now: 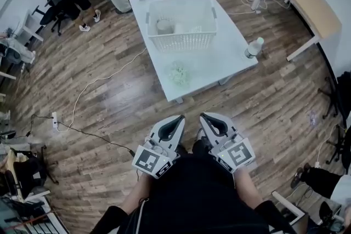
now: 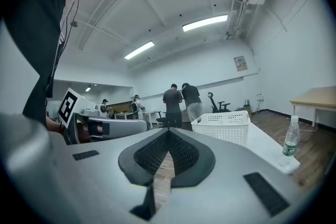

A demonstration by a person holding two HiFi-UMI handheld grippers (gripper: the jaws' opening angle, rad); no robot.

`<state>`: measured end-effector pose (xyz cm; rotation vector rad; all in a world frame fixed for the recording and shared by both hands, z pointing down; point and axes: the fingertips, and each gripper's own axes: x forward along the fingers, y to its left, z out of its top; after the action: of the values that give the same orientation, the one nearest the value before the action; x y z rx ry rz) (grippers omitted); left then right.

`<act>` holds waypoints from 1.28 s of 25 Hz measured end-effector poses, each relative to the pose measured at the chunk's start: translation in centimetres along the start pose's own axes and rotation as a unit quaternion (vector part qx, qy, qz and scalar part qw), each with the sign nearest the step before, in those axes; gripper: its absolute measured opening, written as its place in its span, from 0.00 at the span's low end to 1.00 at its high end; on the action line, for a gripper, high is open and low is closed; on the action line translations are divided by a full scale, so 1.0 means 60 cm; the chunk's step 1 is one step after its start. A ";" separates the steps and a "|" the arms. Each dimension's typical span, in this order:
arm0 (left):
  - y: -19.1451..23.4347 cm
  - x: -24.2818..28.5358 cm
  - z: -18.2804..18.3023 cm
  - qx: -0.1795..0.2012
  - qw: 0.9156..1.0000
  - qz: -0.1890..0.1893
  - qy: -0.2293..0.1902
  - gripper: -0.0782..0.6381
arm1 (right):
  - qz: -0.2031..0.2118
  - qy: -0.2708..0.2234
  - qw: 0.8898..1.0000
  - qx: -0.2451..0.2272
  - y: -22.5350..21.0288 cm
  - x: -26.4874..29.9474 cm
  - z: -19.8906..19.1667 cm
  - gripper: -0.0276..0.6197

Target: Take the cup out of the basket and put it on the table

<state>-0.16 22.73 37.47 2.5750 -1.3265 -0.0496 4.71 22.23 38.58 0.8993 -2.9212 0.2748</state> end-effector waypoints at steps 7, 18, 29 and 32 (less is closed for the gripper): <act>-0.017 0.037 0.002 0.004 1.000 0.006 0.004 0.12 | 0.010 0.016 1.000 -0.002 -0.030 -0.011 -0.010 0.08; -0.064 0.113 0.000 -0.004 1.000 0.022 -0.001 0.12 | 0.030 0.020 0.999 -0.001 -0.108 -0.041 -0.011 0.08; 0.009 0.137 0.007 0.011 1.000 0.023 0.000 0.12 | 0.021 0.020 1.000 0.008 -0.143 0.026 -0.014 0.08; 0.043 0.145 0.024 0.019 1.000 0.013 -0.003 0.12 | 0.010 0.018 1.000 0.007 -0.153 0.065 -0.006 0.08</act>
<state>2.70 13.98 37.40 2.5902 -1.3768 -0.0287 6.67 12.68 40.80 0.8589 -2.8999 0.3112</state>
